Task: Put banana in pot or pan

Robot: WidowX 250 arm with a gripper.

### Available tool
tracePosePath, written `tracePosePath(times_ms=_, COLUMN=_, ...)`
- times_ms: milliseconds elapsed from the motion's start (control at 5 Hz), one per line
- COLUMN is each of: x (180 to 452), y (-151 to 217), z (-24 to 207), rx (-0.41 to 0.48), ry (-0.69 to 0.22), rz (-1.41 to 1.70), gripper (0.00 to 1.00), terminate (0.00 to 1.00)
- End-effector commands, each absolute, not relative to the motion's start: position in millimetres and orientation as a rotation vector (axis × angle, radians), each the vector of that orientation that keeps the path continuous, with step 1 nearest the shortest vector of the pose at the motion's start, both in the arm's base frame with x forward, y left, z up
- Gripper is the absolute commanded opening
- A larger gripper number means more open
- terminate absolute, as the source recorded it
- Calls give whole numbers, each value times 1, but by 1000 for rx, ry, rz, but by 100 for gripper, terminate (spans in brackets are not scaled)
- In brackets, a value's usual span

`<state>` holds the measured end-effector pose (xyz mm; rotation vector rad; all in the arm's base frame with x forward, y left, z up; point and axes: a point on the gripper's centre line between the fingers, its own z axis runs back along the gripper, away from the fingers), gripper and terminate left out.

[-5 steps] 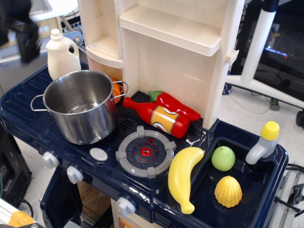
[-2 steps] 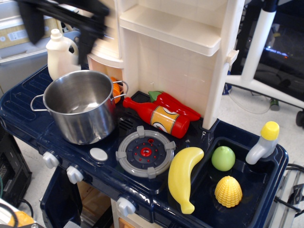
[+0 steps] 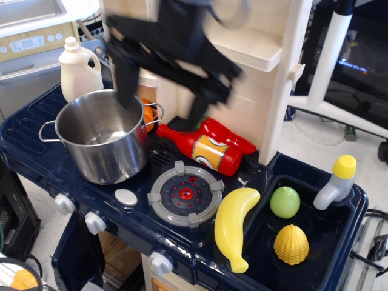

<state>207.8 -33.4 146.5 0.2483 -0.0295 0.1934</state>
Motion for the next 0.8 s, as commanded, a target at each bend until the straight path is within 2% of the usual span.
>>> tracePosePath(times_ms=0, x=219, y=-85, z=115, rx=225, ry=-41, rz=186, gripper=100, terminate=0)
tracePosePath(times_ms=200, x=222, y=-100, z=94, rx=241, ry=-79, rz=199, gripper=100, terminate=0)
tracePosePath(times_ms=600, x=222, y=-99, z=55, rx=201, ry=-144, rz=225, gripper=100, terminate=0)
